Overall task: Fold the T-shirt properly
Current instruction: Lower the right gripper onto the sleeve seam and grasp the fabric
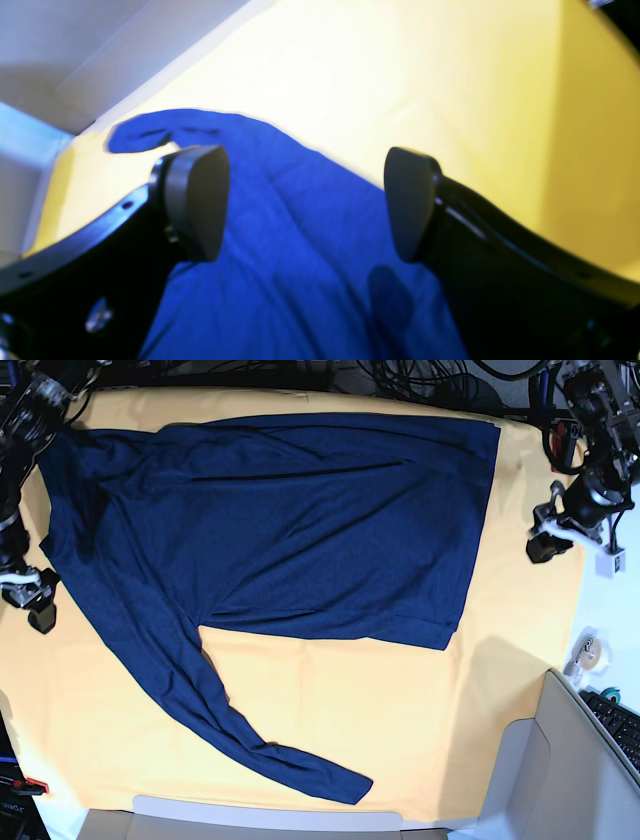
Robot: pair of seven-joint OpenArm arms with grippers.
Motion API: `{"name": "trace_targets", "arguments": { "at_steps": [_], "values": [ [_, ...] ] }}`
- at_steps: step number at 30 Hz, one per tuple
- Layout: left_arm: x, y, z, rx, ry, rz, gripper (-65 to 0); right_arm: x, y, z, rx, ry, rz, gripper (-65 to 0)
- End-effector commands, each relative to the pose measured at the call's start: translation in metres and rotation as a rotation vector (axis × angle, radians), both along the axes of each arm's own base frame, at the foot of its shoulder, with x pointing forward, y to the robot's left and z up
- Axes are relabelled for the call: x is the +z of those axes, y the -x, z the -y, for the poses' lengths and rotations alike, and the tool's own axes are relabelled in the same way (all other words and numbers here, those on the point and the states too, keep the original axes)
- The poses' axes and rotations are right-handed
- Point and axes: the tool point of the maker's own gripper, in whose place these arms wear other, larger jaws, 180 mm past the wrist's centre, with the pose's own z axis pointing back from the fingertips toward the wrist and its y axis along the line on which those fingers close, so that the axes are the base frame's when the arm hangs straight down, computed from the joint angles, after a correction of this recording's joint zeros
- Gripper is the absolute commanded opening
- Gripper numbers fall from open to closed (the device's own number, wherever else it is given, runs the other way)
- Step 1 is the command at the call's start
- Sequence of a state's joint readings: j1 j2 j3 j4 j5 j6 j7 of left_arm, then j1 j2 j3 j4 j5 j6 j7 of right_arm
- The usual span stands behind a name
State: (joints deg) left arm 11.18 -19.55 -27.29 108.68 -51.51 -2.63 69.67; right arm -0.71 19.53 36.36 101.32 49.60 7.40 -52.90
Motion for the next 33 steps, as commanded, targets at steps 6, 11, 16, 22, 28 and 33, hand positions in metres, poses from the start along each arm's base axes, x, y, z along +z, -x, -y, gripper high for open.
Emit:
{"name": "trace_targets", "arguments": {
  "at_steps": [6, 11, 16, 22, 28, 33],
  "values": [
    [0.013, -0.03, 0.007, -0.026, 0.069, 0.024, -44.8, 0.006, -0.036, -0.007, 0.102, 0.032, 0.019, -17.3],
    [0.015, -0.041, 0.006, -0.017, 0.092, 0.039, -44.8, -0.01, -0.045, -0.014, 0.191, 0.21, -0.042, -17.4],
    [0.017, -0.043, 0.005, -0.037, 0.072, 0.053, -44.8, -0.038, -0.052, -0.049, 0.387, 0.528, -0.138, -17.5],
    [0.005, -0.049, 0.005, -0.096, 0.068, 0.048, -44.8, -0.055, -0.056, -0.066, 0.435, 0.7, -0.147, -17.7],
    [-0.011, -0.051, 0.003, -0.11, 0.092, 0.019, -44.8, -0.064, -0.058, -0.058, 0.419, 0.721, -0.195, -17.7],
    [-0.012, -0.051, 0.003, -0.11, 0.093, 0.018, -44.8, -0.082, -0.052, -0.028, 0.334, 0.598, -0.233, -17.7]
  ]
}}
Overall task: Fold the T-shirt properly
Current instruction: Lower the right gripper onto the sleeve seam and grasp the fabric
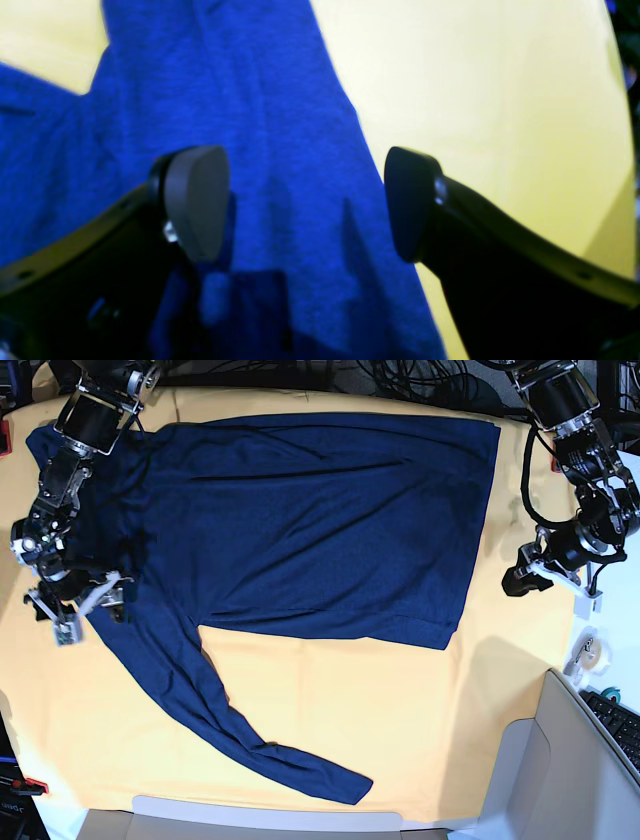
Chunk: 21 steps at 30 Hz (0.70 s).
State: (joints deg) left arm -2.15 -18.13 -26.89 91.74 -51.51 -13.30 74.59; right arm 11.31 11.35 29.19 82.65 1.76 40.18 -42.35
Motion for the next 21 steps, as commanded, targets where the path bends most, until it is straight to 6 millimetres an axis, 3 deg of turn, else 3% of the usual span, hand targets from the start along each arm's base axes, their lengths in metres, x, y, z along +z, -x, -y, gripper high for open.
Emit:
{"name": "trace_targets", "arguments": {
  "at_steps": [1, 6, 10, 17, 21],
  "values": [
    [0.013, -0.006, -0.005, -0.004, -0.018, 0.037, -44.8, 0.012, -0.006, 0.015, -0.036, -0.021, 0.041, -17.7],
    [0.012, -0.005, -0.005, -0.003, -0.017, 0.034, -44.8, -0.017, 0.006, 0.046, -0.158, -0.209, -0.058, -17.7],
    [0.012, -0.006, -0.005, -0.003, -0.018, 0.037, -44.8, -0.03, 0.007, 0.048, -0.178, -0.265, -0.099, -17.7],
    [0.012, -0.006, -0.005, -0.003, -0.017, 0.037, -44.8, -0.024, 0.0, 0.047, -0.177, -0.276, -0.081, -17.7],
    [0.012, -0.005, -0.005, -0.004, -0.018, 0.036, -44.8, -0.033, -0.007, 0.044, -0.182, -0.325, -0.105, -17.7]
  ]
}}
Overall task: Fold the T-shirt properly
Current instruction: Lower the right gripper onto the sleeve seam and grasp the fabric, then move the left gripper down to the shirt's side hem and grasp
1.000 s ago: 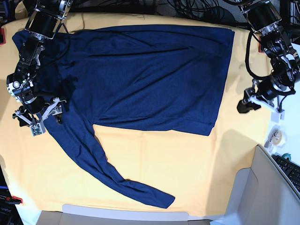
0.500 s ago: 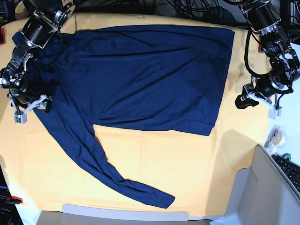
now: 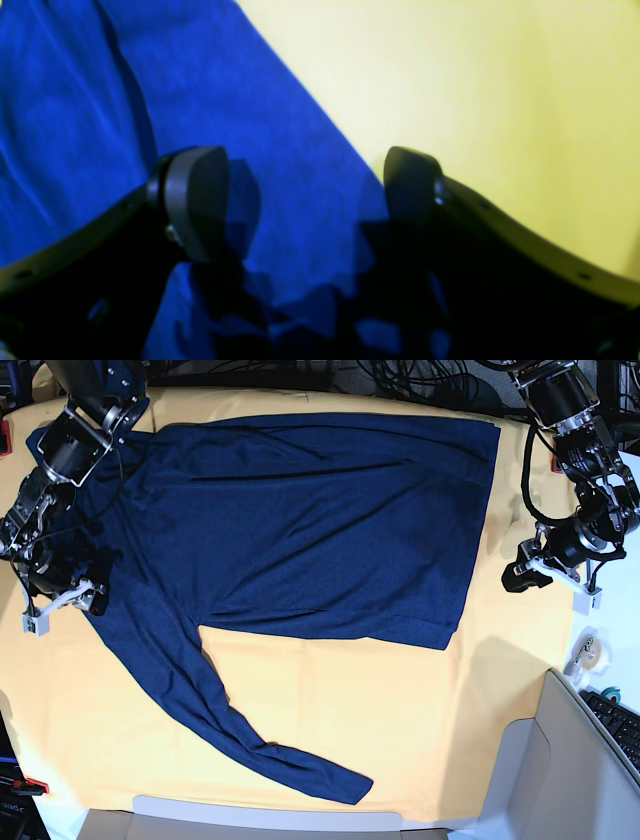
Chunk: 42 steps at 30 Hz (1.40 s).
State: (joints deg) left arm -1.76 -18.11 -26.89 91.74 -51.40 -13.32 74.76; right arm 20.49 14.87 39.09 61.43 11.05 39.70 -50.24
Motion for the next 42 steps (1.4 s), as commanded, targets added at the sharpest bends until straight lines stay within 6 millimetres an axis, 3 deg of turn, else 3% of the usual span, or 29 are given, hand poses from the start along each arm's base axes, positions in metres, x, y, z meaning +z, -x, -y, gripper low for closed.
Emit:
{"name": "trace_targets", "arguments": {
  "at_steps": [1, 14, 21, 30, 42],
  "values": [
    [0.015, -0.008, -0.005, -0.002, -0.017, 0.047, -44.8, 0.009, -0.005, 0.013, -0.004, 0.012, 0.006, -17.7],
    [0.015, -0.008, -0.005, 0.003, -0.014, 0.05, -44.8, -0.022, -0.005, 0.006, -0.005, -0.101, -0.087, -17.7],
    [0.015, -0.008, -0.006, 0.007, -0.013, 0.049, -44.8, -0.039, 0.012, -0.012, 0.041, -0.131, -0.219, -17.7],
    [0.015, -0.008, -0.006, 0.008, -0.011, 0.048, -44.8, -0.055, 0.018, -0.04, 0.142, -0.099, -0.298, -17.7],
    [0.017, -0.012, -0.007, 0.024, -0.017, 0.076, -44.8, -0.049, 0.026, -0.053, 0.187, -0.018, -0.266, -17.7]
  ]
}}
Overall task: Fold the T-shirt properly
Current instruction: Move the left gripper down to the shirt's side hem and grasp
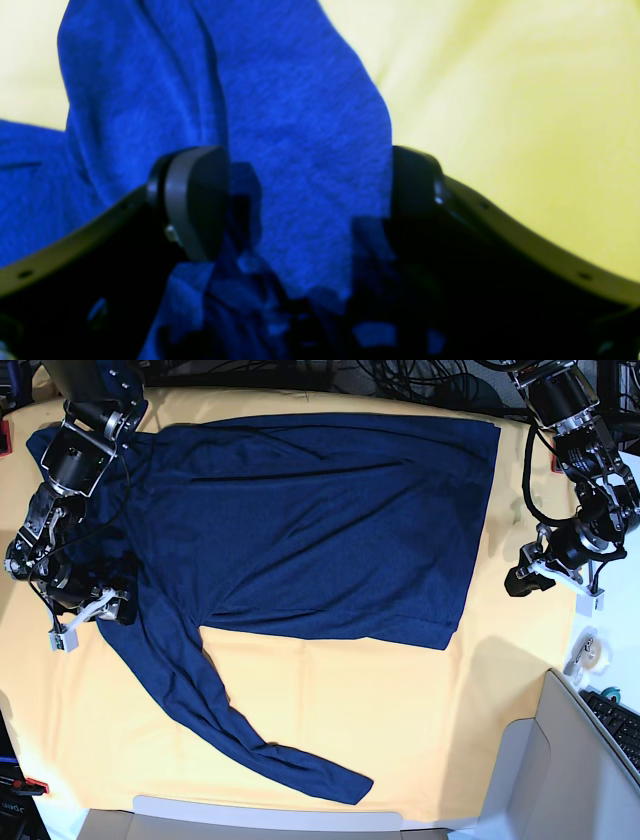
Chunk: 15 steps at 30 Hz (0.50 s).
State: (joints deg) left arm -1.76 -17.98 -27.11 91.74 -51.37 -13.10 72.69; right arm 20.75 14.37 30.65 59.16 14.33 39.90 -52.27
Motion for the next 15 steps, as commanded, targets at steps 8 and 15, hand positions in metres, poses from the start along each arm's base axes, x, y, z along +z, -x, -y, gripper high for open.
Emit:
{"name": "trace_targets", "arguments": {
  "at_steps": [8, 15],
  "values": [
    [0.0076, -0.001, -0.0044, 0.003, -0.017, 0.029, -44.8, -0.0336, 0.0348, -0.0058, 0.045, 0.024, -0.203, -42.0],
    [0.0076, -0.001, -0.0044, 0.003, -0.017, 0.029, -44.8, -0.0332, 0.0342, -0.0071, 0.046, 0.023, -0.2, -65.0]
  ]
}}
